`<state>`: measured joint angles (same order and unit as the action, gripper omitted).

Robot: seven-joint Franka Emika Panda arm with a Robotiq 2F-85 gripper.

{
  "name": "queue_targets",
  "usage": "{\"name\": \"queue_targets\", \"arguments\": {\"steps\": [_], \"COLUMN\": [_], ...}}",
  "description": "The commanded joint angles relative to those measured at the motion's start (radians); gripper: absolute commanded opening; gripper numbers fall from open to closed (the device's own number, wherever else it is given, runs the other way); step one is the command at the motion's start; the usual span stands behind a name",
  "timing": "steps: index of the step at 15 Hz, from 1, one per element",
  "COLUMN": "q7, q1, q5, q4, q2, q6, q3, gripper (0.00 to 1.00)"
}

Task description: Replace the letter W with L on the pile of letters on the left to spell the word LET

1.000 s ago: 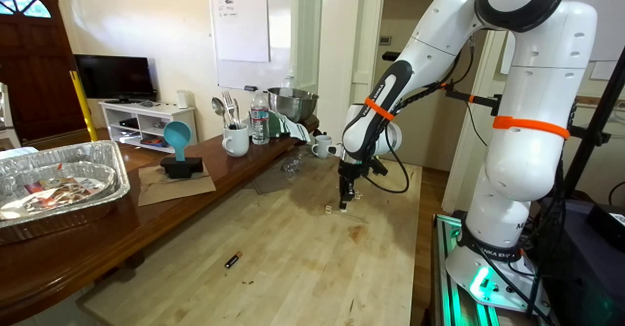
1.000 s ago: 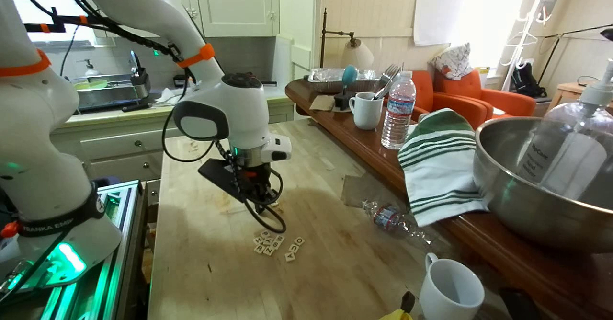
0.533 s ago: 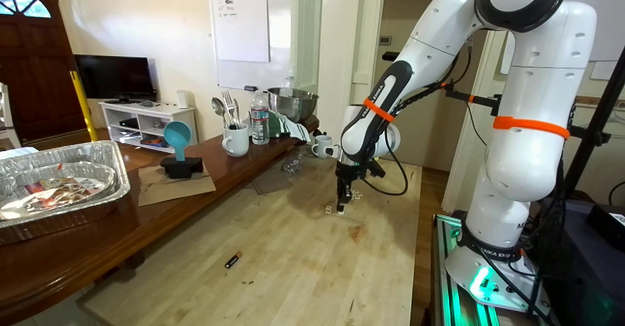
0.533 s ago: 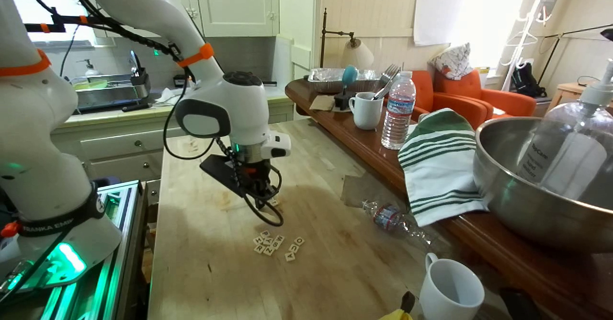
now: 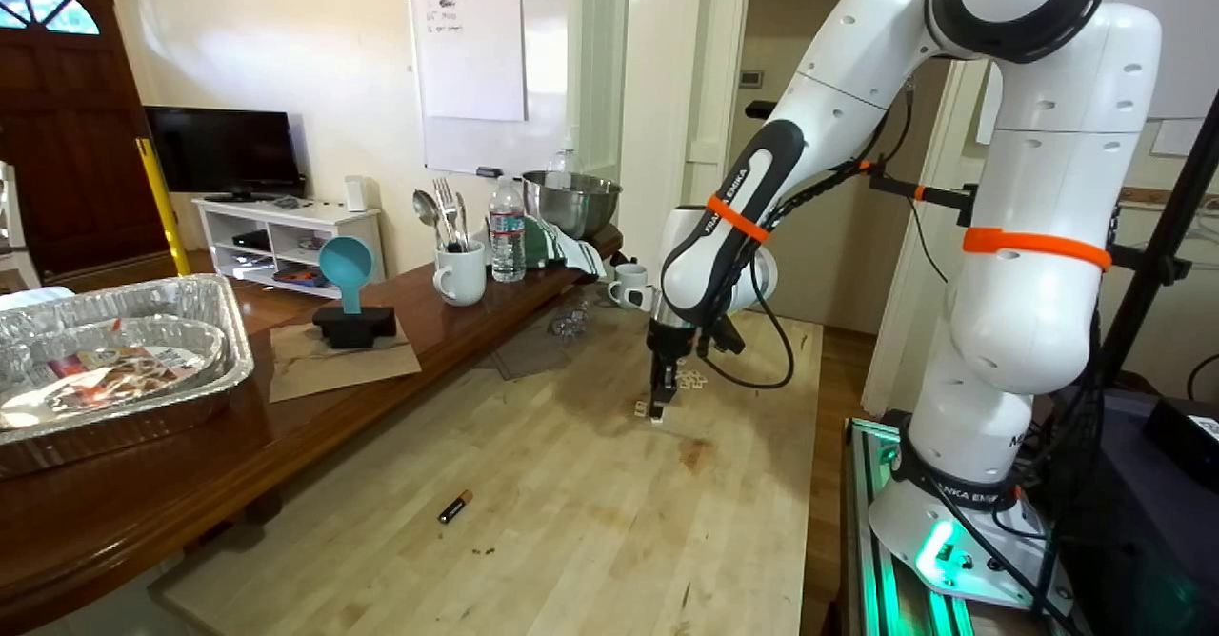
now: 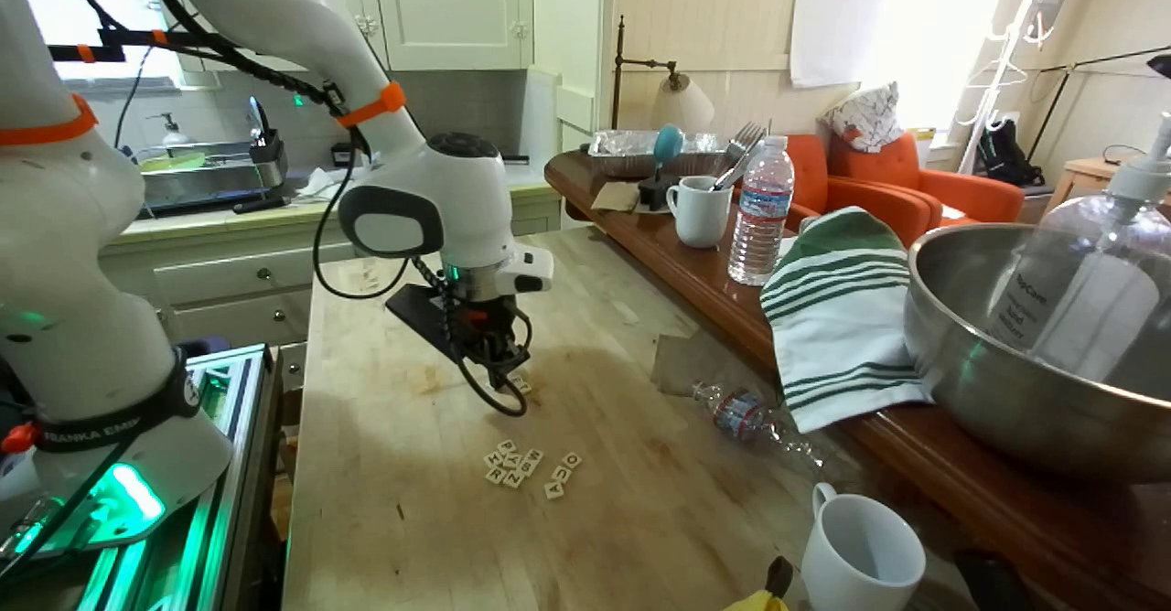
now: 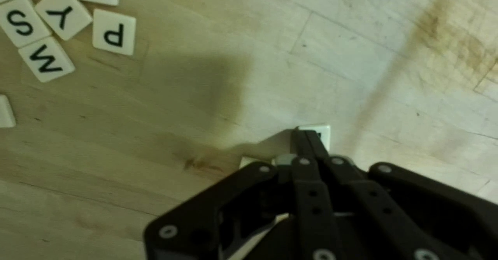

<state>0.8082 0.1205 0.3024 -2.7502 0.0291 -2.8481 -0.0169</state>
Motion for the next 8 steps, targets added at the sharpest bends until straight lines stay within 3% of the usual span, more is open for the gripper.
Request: {"name": "queue_targets", "arguments": {"steps": [1, 8], "q7": [-0.082, -0.169], "q1": [-0.039, -0.067], "q5": [-0.017, -0.006], "q4": [0.001, 0.000], "q2": [0.043, 0.062], "q6": [-0.038, -0.097], "q3": [0.002, -0.008], "gripper": [0.00, 0.00]}}
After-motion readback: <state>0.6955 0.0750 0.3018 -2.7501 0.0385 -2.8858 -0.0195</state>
